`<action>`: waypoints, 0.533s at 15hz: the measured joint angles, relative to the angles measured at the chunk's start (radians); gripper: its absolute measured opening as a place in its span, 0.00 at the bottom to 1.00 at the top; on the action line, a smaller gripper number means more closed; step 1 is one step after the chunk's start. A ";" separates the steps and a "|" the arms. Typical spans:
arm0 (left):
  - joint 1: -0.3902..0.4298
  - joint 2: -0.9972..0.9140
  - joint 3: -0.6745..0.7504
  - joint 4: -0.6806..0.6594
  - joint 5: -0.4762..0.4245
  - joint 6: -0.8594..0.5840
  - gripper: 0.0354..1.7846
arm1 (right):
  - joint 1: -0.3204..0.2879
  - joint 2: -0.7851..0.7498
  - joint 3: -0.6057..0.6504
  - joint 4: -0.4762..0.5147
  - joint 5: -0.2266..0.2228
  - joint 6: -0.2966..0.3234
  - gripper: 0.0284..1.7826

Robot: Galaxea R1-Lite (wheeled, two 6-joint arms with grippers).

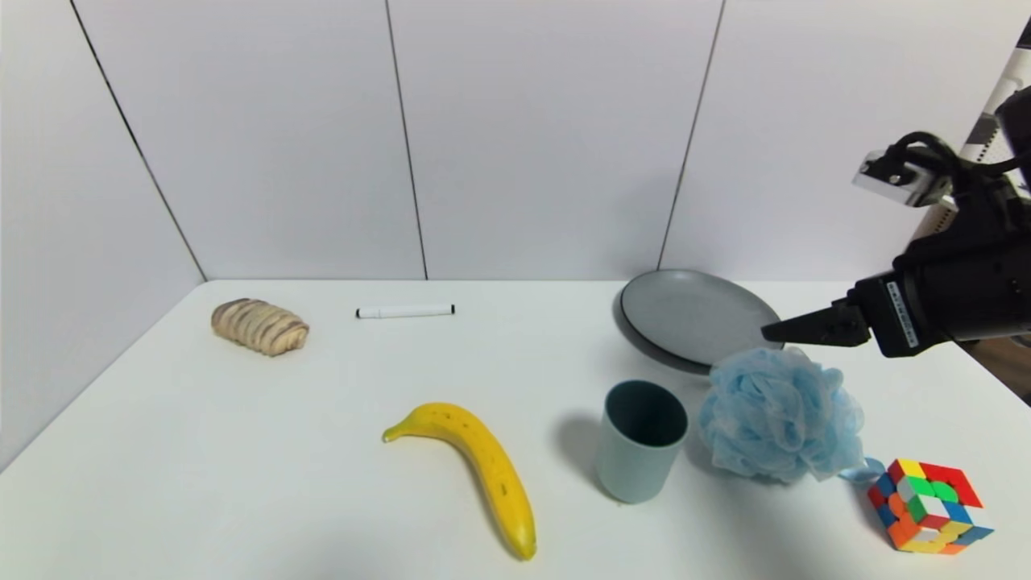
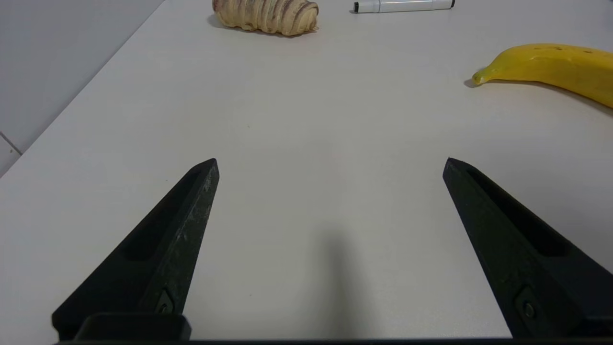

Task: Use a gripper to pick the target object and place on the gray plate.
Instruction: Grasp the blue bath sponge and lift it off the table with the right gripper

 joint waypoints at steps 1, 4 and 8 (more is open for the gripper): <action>0.000 0.000 0.000 0.000 -0.001 0.000 0.94 | -0.001 0.024 -0.004 0.022 -0.011 -0.008 0.95; 0.000 0.000 0.000 0.000 -0.001 0.000 0.94 | -0.006 0.075 -0.007 0.038 -0.028 -0.014 0.95; 0.000 0.000 0.000 0.000 -0.001 0.000 0.94 | -0.006 0.127 -0.009 0.038 -0.150 -0.019 0.95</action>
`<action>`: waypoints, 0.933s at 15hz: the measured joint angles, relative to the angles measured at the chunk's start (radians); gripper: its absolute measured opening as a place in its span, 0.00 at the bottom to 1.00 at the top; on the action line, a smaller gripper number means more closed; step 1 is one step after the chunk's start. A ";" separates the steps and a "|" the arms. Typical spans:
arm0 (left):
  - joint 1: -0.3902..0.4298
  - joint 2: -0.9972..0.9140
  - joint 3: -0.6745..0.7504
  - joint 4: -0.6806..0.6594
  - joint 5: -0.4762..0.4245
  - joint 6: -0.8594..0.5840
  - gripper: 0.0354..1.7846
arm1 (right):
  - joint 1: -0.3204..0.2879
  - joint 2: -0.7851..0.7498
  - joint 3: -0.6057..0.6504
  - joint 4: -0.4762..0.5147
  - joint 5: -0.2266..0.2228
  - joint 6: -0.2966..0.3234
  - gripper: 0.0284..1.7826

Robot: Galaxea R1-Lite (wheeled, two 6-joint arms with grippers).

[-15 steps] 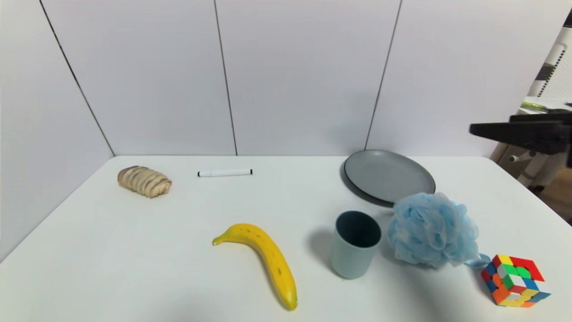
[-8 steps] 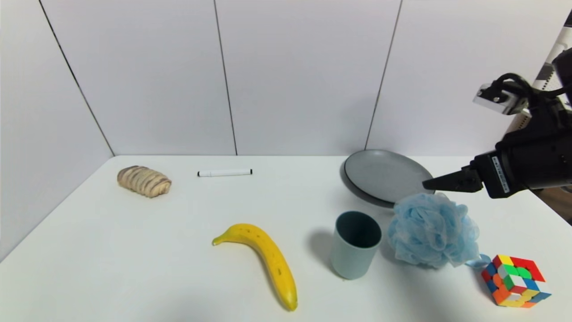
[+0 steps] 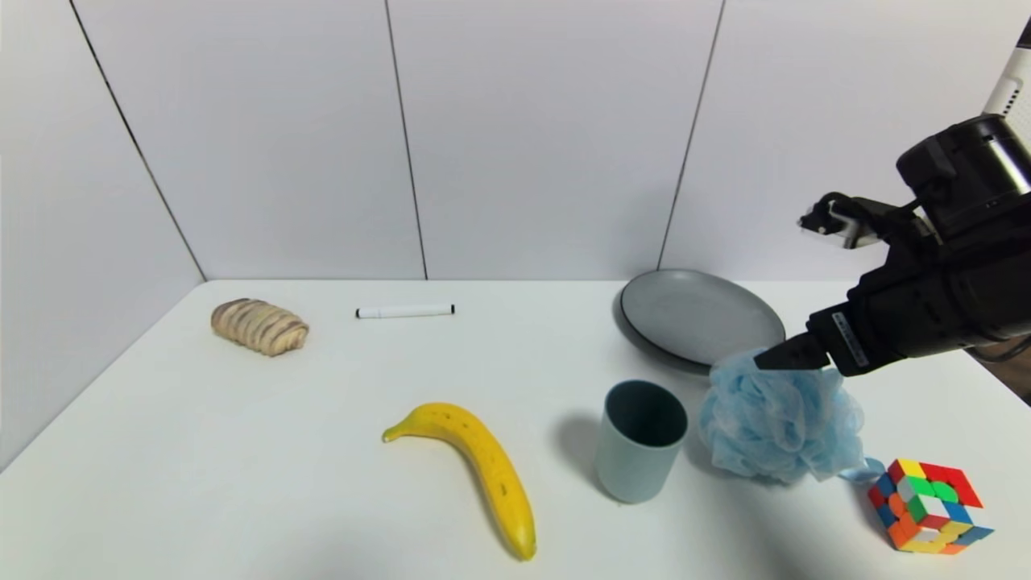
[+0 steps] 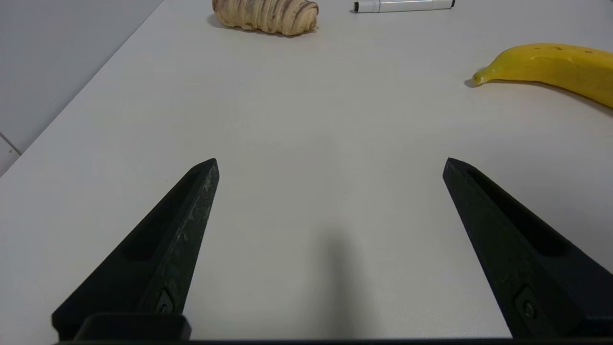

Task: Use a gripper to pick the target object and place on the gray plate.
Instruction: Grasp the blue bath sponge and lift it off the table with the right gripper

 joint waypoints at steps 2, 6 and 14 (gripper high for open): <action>0.000 0.000 0.000 0.000 0.000 0.000 0.94 | -0.001 0.027 -0.001 0.000 -0.036 -0.004 0.95; 0.000 0.000 0.000 0.000 0.000 0.000 0.94 | 0.001 0.061 -0.002 0.006 -0.069 -0.011 0.95; 0.000 0.000 0.000 0.000 0.000 0.000 0.94 | 0.019 0.086 -0.100 0.321 -0.011 -0.066 0.95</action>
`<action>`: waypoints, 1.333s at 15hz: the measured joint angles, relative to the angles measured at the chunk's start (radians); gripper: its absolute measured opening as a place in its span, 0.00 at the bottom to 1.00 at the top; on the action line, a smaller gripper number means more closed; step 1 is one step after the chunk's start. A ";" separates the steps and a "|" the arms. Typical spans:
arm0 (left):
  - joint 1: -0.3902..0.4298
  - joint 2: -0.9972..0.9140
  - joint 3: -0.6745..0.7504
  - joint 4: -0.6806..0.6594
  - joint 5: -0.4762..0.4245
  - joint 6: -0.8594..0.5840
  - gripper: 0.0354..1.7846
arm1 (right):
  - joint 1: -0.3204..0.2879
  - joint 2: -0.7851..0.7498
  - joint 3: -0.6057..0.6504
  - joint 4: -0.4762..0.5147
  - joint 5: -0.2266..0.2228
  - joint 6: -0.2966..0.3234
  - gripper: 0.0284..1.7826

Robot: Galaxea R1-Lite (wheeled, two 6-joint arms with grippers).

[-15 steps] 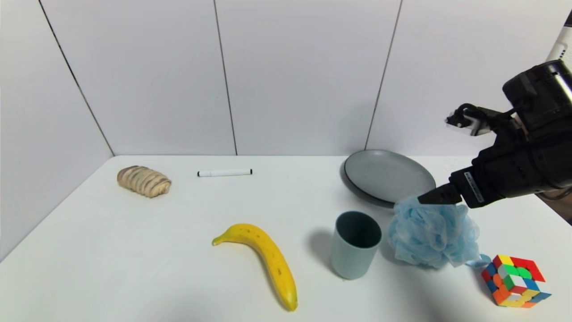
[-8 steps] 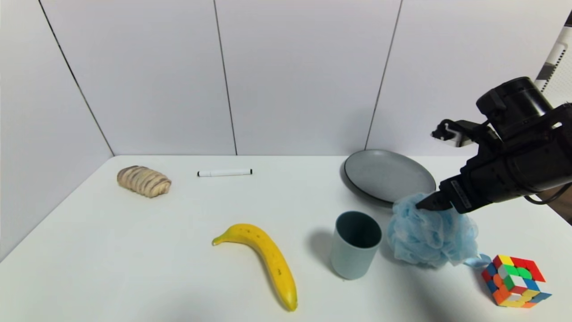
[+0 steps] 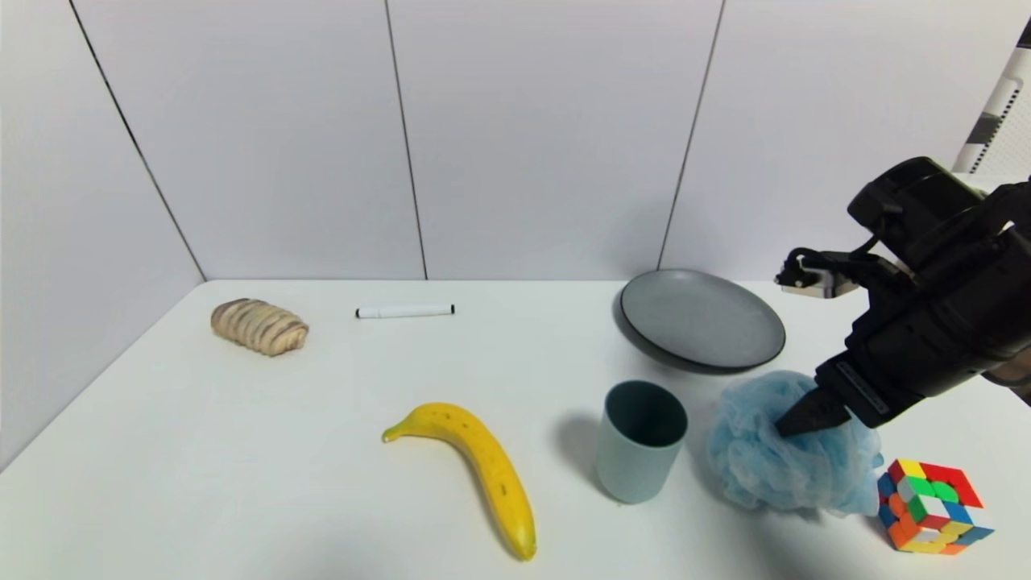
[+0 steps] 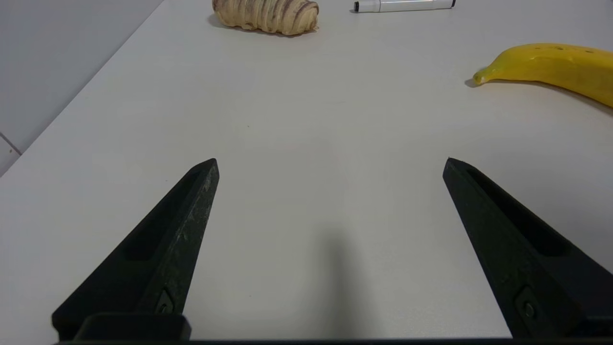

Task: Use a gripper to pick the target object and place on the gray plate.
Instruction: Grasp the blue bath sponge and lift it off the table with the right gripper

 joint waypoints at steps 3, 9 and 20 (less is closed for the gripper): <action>0.000 0.000 0.000 0.000 0.000 0.000 0.94 | 0.002 0.010 -0.004 0.039 0.006 -0.001 0.95; 0.000 0.000 0.000 0.000 0.000 0.000 0.94 | 0.005 0.051 0.032 -0.020 0.021 0.003 0.95; 0.000 0.000 0.000 0.000 0.000 0.000 0.94 | 0.005 0.146 0.091 -0.103 0.086 0.006 0.95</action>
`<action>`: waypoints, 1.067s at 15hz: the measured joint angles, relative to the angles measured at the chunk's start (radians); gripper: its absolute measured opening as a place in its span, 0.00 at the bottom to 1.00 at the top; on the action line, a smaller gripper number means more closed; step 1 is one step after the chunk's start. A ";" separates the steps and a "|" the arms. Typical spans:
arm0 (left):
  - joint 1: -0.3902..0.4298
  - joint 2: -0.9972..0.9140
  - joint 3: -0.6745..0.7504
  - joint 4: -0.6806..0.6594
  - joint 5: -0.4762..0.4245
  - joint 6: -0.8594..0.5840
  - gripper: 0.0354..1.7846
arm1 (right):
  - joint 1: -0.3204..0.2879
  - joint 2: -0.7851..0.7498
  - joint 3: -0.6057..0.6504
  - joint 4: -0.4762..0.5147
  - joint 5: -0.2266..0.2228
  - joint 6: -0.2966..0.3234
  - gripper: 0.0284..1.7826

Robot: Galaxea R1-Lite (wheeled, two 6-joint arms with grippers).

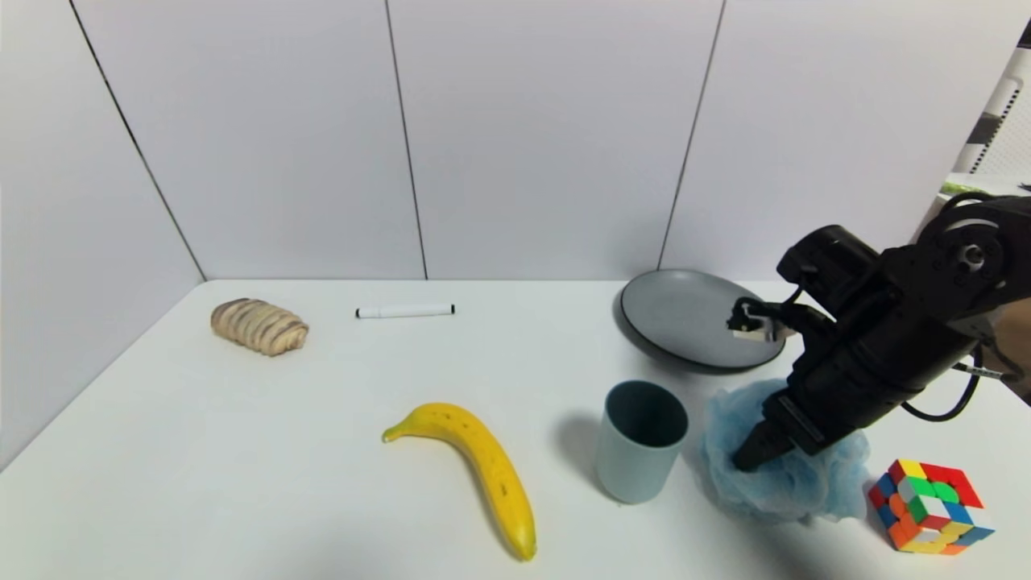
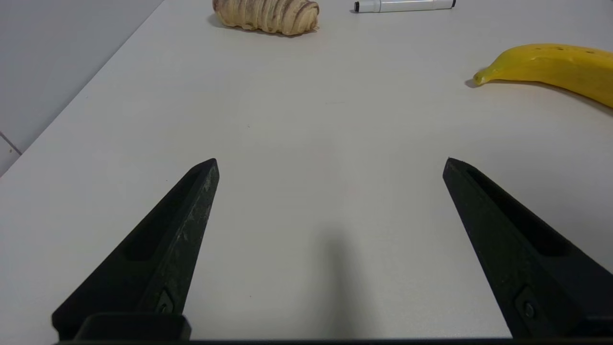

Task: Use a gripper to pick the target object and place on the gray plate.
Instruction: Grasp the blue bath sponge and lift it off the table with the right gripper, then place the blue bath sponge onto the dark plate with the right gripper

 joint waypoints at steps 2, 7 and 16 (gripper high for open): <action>0.000 0.000 0.000 0.000 0.000 0.000 0.94 | 0.000 0.010 0.001 0.000 0.017 0.004 0.95; 0.000 0.000 0.000 0.000 0.000 0.000 0.94 | 0.000 0.019 0.000 0.002 0.042 0.008 0.61; 0.000 0.000 0.000 0.000 -0.001 0.000 0.94 | -0.061 -0.069 -0.197 0.087 0.119 0.006 0.38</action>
